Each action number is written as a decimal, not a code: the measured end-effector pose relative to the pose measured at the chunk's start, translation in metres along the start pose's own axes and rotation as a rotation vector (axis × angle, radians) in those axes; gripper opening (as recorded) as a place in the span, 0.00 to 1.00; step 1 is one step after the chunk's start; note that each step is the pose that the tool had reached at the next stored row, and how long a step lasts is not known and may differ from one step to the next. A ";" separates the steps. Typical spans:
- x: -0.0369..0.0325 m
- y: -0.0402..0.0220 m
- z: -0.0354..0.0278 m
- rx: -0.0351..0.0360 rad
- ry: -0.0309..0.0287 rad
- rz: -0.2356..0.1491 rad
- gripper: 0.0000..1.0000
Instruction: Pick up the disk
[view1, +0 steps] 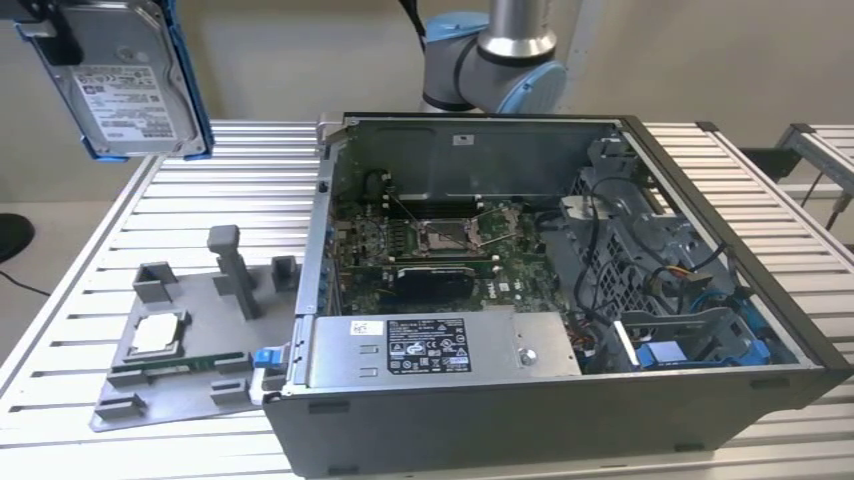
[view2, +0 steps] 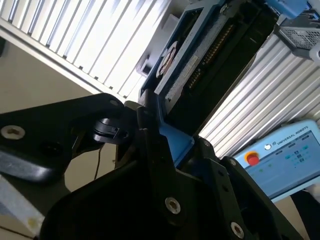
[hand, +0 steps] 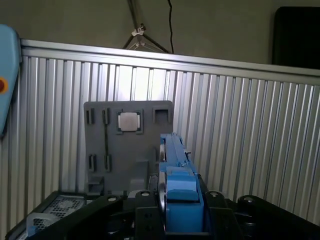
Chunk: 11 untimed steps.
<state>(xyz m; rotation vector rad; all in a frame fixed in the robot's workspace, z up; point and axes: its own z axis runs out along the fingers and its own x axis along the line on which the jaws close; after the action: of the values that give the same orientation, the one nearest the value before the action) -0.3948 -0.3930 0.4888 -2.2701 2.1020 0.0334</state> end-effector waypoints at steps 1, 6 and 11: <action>0.0003 -0.0042 0.0001 -0.0001 0.0000 0.000 0.00; 0.0020 -0.0265 0.0005 -0.0001 0.0000 0.000 0.00; 0.0036 -0.0462 0.0008 -0.0001 -0.0001 0.000 0.00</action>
<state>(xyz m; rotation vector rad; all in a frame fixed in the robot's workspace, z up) -0.3484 -0.3930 0.4888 -2.2700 2.1021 0.0336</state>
